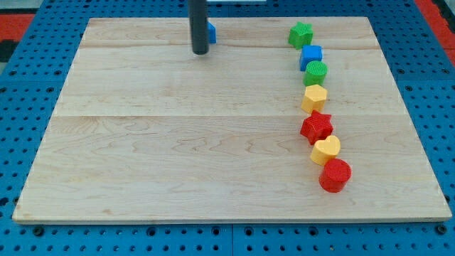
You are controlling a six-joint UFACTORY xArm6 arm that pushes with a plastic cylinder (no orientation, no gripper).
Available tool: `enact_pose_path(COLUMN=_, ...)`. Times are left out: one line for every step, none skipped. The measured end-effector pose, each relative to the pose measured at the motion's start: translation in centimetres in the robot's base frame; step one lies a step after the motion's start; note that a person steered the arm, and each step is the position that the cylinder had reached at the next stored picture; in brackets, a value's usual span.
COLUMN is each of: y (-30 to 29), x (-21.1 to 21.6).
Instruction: Push blue triangle towards green star
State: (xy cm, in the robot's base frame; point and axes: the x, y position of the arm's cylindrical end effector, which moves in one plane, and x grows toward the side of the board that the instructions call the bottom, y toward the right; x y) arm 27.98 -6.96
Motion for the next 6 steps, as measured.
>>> enact_pose_path(y=-2.2, x=-1.2)
enact_pose_path(y=-1.6, x=-4.2)
enact_pose_path(y=1.8, x=-5.9)
enact_pose_path(y=5.4, x=-5.9)
enact_pose_path(y=7.9, x=-6.0)
enact_pose_path(y=10.4, x=-7.8)
